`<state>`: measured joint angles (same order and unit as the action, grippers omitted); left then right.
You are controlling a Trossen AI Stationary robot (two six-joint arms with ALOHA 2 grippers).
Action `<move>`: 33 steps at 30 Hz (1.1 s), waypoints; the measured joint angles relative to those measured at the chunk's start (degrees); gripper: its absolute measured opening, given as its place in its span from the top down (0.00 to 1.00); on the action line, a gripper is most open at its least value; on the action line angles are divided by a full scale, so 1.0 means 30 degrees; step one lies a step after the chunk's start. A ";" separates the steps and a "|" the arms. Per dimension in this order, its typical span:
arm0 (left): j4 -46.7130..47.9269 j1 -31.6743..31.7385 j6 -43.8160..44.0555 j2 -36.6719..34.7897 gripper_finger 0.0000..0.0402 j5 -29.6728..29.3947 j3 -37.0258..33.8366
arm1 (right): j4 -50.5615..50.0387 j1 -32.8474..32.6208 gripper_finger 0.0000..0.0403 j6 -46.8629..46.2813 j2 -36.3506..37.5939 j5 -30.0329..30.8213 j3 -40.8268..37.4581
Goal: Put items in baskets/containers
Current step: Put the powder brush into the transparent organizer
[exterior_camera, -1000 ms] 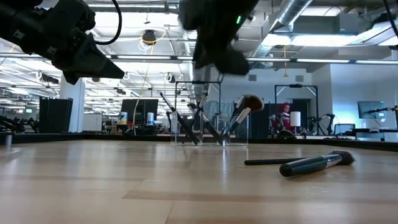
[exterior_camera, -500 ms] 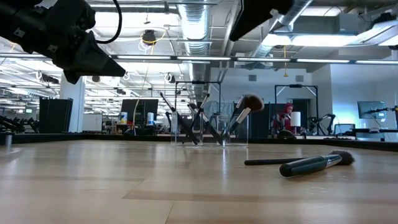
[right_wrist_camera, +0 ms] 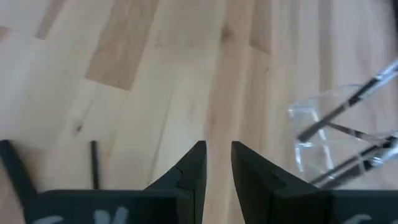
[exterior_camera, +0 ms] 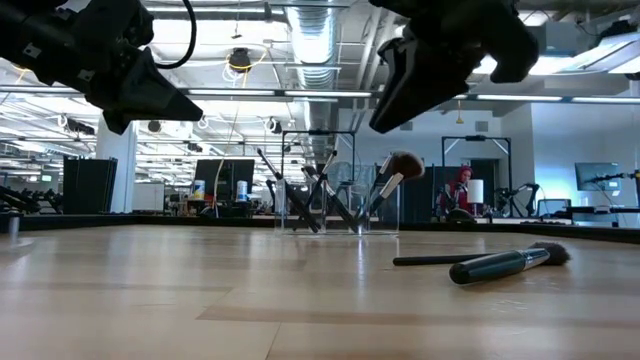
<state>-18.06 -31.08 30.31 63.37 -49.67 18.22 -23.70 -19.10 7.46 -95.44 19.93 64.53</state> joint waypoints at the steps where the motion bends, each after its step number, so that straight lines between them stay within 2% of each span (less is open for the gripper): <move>1: -0.0007 0.0003 -0.0003 0.0000 0.99 0.0000 0.0000 | 0.0011 0.0079 0.84 -0.0012 0.0053 -0.0304 0.0000; 15: -0.0095 0.0003 -0.0003 0.0000 0.99 0.0000 0.0000 | 0.0012 0.0200 0.84 0.0032 0.2994 -0.0607 0.0022; 33: -0.0160 0.0003 -0.0003 0.0000 0.99 0.0002 0.0000 | -0.0235 -0.0012 0.84 0.0687 0.2987 -0.0651 0.0022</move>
<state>-18.55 -31.07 30.30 63.37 -49.66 18.22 -24.40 -19.14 9.52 -86.48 17.98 64.60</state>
